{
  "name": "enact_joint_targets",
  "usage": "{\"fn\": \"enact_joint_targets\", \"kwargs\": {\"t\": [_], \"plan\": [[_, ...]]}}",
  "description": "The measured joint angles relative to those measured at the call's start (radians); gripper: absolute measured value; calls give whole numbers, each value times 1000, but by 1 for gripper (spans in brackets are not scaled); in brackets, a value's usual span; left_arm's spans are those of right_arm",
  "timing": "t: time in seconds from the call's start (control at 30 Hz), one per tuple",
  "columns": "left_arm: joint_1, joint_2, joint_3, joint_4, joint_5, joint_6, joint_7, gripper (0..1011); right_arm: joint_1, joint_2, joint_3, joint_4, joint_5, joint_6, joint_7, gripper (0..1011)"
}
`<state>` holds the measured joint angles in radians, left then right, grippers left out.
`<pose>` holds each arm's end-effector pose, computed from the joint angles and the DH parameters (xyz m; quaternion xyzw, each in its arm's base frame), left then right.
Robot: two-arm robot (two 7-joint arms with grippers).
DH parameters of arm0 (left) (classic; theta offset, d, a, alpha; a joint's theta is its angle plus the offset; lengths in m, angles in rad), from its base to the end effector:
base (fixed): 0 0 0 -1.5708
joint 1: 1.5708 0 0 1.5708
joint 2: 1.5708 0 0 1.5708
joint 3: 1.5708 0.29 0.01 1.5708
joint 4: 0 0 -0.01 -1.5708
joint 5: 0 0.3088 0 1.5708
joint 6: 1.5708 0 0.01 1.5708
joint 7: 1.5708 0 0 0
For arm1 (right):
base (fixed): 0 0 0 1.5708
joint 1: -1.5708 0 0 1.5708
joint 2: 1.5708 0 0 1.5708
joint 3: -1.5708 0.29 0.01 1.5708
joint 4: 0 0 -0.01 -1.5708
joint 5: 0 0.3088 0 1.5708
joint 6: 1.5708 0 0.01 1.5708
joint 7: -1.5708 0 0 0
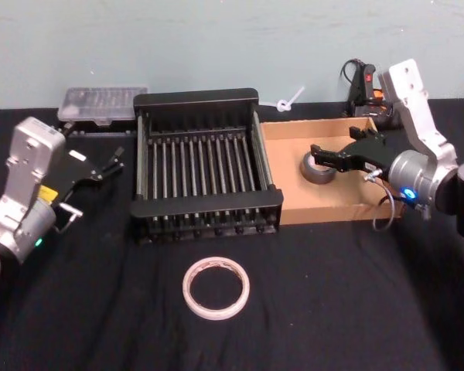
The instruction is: Pick up the white tape and place it into the black box , Pick up the silver tape and place it into the brown box.
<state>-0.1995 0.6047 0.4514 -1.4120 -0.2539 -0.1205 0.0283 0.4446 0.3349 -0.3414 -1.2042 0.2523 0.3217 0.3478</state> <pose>0.3581 0.0827 -0.3023 0.1415 -0.1325 0.5799 0.7913 0.4406 -0.0405 -0.2627 -0.1790 0.0705 -0.5016 0.8435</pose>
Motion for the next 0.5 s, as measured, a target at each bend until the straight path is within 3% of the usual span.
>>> {"fn": "enact_joint_targets", "kwargs": {"t": [0.5], "plan": [[0, 0, 0, 0, 0, 0, 0, 1001, -151, 114, 31, -211, 37, -55, 79, 1002]]}}
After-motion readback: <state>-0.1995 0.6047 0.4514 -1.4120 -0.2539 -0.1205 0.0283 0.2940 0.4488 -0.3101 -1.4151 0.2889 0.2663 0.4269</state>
